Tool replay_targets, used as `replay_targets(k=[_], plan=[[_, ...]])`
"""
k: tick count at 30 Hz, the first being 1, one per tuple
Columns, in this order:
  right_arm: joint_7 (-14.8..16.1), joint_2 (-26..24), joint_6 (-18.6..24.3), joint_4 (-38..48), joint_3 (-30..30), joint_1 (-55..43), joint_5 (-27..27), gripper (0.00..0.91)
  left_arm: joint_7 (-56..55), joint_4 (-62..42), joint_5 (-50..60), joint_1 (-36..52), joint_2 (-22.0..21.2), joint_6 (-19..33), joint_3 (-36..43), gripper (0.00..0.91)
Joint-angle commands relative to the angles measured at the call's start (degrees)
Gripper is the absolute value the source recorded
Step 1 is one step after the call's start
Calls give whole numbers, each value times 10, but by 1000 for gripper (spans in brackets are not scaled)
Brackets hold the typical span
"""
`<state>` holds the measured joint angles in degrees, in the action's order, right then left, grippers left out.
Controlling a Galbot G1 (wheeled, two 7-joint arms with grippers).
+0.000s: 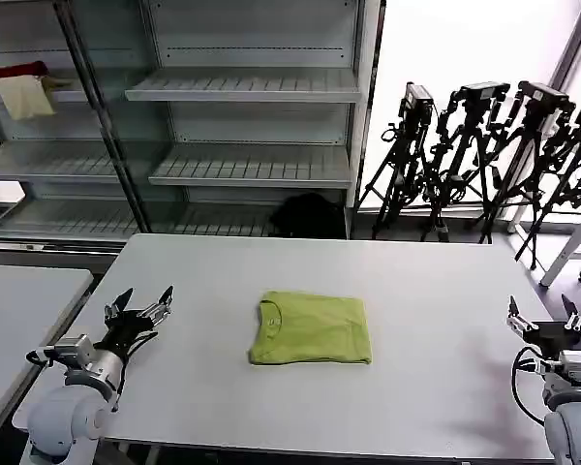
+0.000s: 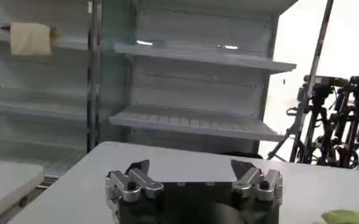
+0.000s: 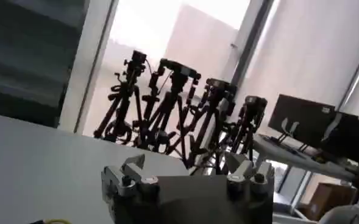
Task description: Fold and organize the clothes.
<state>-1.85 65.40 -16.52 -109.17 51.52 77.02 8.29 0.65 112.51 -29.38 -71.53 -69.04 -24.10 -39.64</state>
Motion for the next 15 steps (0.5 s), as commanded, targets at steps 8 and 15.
replay_targets(k=[8,15], plan=[[23,-15,-10,2,11,3,43,907,1,-28,-12,-6,2,37,0,907],[22,-13,-16,3,5,-5,51,907,0,-26,-12,-8,1,37,-2,907]])
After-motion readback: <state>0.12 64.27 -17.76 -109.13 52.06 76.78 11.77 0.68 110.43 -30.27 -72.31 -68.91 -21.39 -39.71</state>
